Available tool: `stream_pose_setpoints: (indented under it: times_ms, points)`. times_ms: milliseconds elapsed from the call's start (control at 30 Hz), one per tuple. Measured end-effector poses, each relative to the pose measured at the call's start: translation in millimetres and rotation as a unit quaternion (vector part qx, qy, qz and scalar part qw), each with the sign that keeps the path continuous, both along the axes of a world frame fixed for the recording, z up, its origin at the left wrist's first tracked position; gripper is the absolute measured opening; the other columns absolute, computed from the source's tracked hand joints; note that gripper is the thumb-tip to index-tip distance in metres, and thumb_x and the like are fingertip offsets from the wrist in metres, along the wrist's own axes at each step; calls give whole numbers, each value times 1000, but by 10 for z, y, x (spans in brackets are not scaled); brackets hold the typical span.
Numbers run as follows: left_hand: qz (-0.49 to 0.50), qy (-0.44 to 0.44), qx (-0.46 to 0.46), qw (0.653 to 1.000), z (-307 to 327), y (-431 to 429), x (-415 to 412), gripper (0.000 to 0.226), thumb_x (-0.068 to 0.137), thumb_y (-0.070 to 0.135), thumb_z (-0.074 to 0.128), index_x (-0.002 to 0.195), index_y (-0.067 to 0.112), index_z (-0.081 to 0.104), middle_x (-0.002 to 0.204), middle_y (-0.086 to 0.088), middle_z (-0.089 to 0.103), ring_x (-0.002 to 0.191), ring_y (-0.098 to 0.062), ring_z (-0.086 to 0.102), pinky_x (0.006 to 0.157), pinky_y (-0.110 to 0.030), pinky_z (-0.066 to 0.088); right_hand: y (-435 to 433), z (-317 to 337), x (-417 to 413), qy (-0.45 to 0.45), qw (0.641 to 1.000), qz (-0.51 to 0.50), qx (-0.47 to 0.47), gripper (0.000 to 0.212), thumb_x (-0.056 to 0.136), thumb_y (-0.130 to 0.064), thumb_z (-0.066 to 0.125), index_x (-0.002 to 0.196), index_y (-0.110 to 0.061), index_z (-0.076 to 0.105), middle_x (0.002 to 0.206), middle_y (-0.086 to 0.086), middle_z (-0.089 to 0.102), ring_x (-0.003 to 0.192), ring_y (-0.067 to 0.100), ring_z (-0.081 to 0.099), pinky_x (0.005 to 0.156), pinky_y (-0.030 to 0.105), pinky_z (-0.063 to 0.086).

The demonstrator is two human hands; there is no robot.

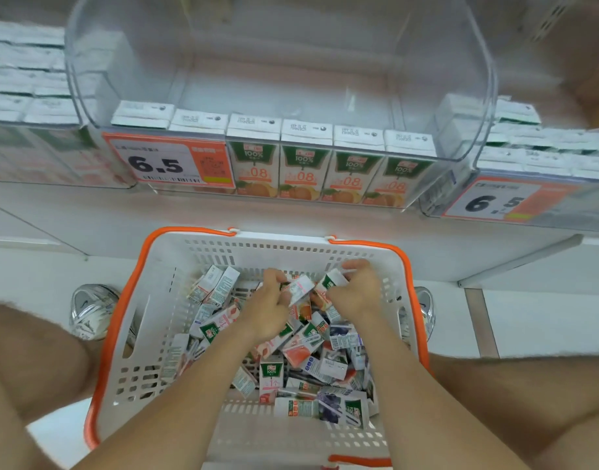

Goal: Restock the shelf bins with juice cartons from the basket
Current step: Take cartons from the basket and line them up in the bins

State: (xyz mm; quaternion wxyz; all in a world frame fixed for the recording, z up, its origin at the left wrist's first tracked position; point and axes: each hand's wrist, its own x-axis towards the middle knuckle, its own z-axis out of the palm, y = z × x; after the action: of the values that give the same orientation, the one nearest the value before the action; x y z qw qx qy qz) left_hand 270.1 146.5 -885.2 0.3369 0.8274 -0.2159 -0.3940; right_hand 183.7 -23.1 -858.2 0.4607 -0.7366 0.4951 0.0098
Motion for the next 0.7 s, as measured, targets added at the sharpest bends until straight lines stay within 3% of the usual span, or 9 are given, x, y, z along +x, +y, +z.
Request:
stream_pose_setpoints:
  times_ms: [33, 100, 200, 267, 333, 367, 467, 633, 700]
  points:
    - [50, 69, -30, 996, 112, 36, 4, 29, 112, 25, 39, 140, 29, 34, 107, -15, 67, 78, -22, 59, 71, -37, 48, -9, 65, 3, -22, 1000, 15, 7, 43, 77, 1, 83, 109, -20, 64, 102, -2, 69, 85, 14, 64, 66, 21, 53]
    - [127, 174, -77, 973, 347, 108, 21, 33, 113, 23, 37, 143, 36, 42, 118, -6, 67, 93, -20, 66, 81, -38, 53, 7, 255, 3, -71, 996, 41, 38, 33, 81, -7, 84, 110, -18, 75, 109, -7, 70, 100, 13, 66, 88, 28, 55]
    - [157, 247, -128, 948, 663, 229, 41, 34, 110, 20, 42, 137, 35, 56, 99, -1, 70, 99, -24, 64, 95, -48, 51, 98, 566, 12, -122, 985, 69, 96, 31, 84, -11, 83, 113, -22, 80, 112, -1, 77, 91, 12, 74, 84, 24, 58]
    - [140, 236, -133, 952, 849, 323, 58, 32, 105, 37, 53, 136, 38, 55, 105, 0, 69, 104, -23, 63, 100, -51, 53, 183, 791, 22, -150, 978, 95, 110, 26, 85, -12, 83, 107, -25, 81, 100, 3, 80, 85, 22, 77, 85, 34, 62]
    - [113, 185, -111, 970, 1038, 417, 80, 46, 93, 59, 66, 132, 43, 49, 117, 3, 67, 107, -19, 65, 92, -42, 55, 249, 1001, 22, -170, 972, 115, 114, 26, 84, -13, 85, 107, -25, 81, 96, 12, 79, 89, 33, 77, 89, 41, 62]
    - [103, 161, -106, 976, 1139, 447, 83, 52, 89, 64, 70, 131, 41, 48, 112, 3, 69, 98, -16, 66, 85, -37, 54, 271, 1095, 16, -173, 970, 126, 113, 27, 84, -14, 86, 108, -24, 80, 98, 17, 77, 90, 33, 76, 89, 40, 62]
    - [91, 124, -126, 980, 1401, 528, 118, 37, 92, 51, 73, 120, 35, 54, 81, 4, 65, 75, -16, 59, 76, -36, 49, 342, 1362, -14, -184, 968, 136, 107, 30, 86, -12, 83, 114, -22, 77, 104, 11, 76, 98, 25, 74, 90, 35, 60]
    - [146, 103, -213, 961, 1817, 643, 226, 10, 97, 26, 65, 106, 27, 70, 92, -6, 74, 82, -22, 69, 79, -42, 53, 544, 1832, -49, -236, 963, 120, 57, 23, 95, -10, 62, 109, -22, 76, 88, 6, 61, 73, 15, 55, 54, 28, 54]
    - [151, 100, -237, 954, 1994, 675, 249, 11, 97, 24, 64, 104, 20, 72, 91, -8, 74, 82, -24, 68, 75, -40, 53, 626, 1974, -38, -256, 958, 129, 35, 24, 93, -11, 61, 105, -24, 77, 94, -1, 66, 73, 11, 58, 60, 32, 58]
